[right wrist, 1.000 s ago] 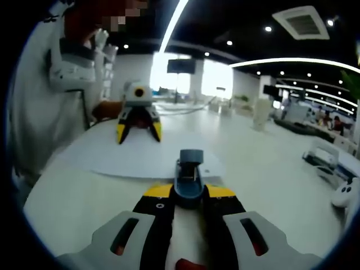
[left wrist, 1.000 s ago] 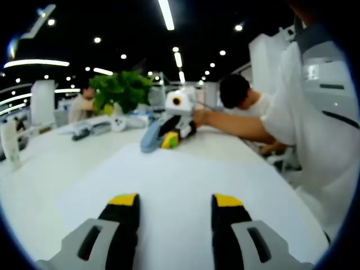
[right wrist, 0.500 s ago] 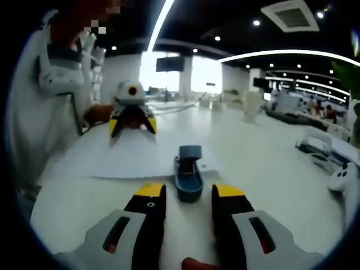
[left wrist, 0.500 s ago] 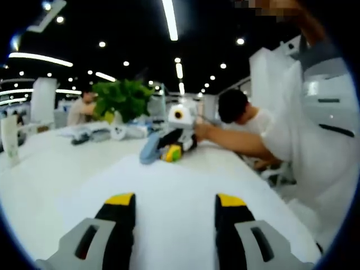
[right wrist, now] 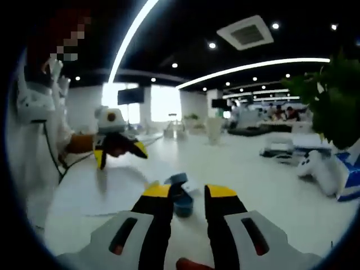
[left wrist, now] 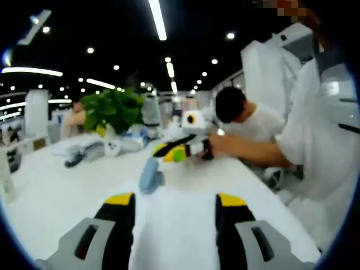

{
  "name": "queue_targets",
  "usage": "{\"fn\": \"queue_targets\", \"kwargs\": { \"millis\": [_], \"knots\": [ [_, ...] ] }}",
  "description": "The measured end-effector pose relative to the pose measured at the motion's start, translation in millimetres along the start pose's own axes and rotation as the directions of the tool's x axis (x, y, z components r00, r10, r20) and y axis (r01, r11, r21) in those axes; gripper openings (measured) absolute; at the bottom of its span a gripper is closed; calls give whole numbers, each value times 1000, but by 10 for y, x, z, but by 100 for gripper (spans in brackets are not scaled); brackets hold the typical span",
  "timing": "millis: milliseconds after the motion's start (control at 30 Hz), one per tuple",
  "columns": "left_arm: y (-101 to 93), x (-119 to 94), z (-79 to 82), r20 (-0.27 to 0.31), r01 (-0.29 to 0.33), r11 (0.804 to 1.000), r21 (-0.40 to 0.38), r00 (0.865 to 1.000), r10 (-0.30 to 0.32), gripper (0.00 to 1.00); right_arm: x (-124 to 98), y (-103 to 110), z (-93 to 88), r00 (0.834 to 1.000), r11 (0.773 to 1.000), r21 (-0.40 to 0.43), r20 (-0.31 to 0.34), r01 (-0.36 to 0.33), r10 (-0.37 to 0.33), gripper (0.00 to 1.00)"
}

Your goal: Pick up the paper insert the paper into the punch align the paper edges press the punch to punch holes

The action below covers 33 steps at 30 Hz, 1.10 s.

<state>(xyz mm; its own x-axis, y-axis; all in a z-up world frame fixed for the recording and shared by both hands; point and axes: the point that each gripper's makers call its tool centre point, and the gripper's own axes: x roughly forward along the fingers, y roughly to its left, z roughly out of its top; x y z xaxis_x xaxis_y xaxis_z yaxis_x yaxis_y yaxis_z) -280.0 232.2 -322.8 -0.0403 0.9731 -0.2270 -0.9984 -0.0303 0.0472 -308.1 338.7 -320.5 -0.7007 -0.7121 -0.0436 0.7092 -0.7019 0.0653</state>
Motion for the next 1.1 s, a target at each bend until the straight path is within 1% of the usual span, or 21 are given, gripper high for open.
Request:
{"fn": "queue_targets", "kwargs": {
  "millis": [67,133,200,267,333,367,467,567,633,733,800,867,900,933,967,1000,1100],
  "knots": [
    [69,156,4,-8,16,1000,10,1000,-16,57,-3,7,28,1000,1000,5,6,21,-21,22],
    [158,281,11,-15,16,1000,14,1000,-15,57,-4,-4,28,999,999,6,-1,43,-43,19],
    [242,394,57,19,5,1000,-4,1000,-5,55,-13,-18,-8,998,998,-2,-13,63,-63,15],
    [281,499,40,27,19,1000,-21,999,-19,55,-13,-57,-60,995,996,6,-26,93,-93,11],
    [332,598,19,26,26,999,-32,999,-25,55,-6,-112,-99,991,992,-7,-43,126,-126,6],
    [346,645,10,24,34,999,-32,999,-33,54,-1,-144,-121,987,989,-10,-61,145,-145,6],
    [405,759,-16,13,44,999,-28,999,-43,52,39,-157,-161,983,987,-9,-91,161,-161,6],
    [391,822,-14,25,66,997,-31,998,-66,51,66,-167,-224,976,983,-36,-122,177,-181,5],
    [382,844,-22,36,76,997,-34,997,-75,51,69,-190,-266,968,979,-28,-147,201,-203,5],
    [363,850,-53,53,87,995,-38,995,-85,51,90,-163,-290,964,977,-34,-158,210,-213,5],
    [349,839,-41,57,89,996,-18,995,-88,50,111,-132,-315,963,977,-51,-169,206,-212,5],
    [341,837,-31,66,93,995,-20,994,-91,48,127,-121,-360,957,976,-77,-193,205,-216,5],
    [339,839,-35,67,93,995,-19,994,-92,47,134,-114,-382,955,976,-85,-204,202,-215,5],
    [337,845,-54,60,85,996,-2,995,-85,45,142,-107,-397,953,976,-91,-213,199,-214,5],
    [334,846,-57,58,84,996,2,995,-84,44,142,-106,-399,953,976,-91,-213,198,-214,5],
    [314,849,-74,49,81,996,34,995,-83,43,141,-91,-413,953,977,-93,-220,193,-209,5],
    [292,862,-91,41,83,995,51,995,-85,42,134,-89,-422,952,977,-103,-226,188,-207,5]
  ]
}}
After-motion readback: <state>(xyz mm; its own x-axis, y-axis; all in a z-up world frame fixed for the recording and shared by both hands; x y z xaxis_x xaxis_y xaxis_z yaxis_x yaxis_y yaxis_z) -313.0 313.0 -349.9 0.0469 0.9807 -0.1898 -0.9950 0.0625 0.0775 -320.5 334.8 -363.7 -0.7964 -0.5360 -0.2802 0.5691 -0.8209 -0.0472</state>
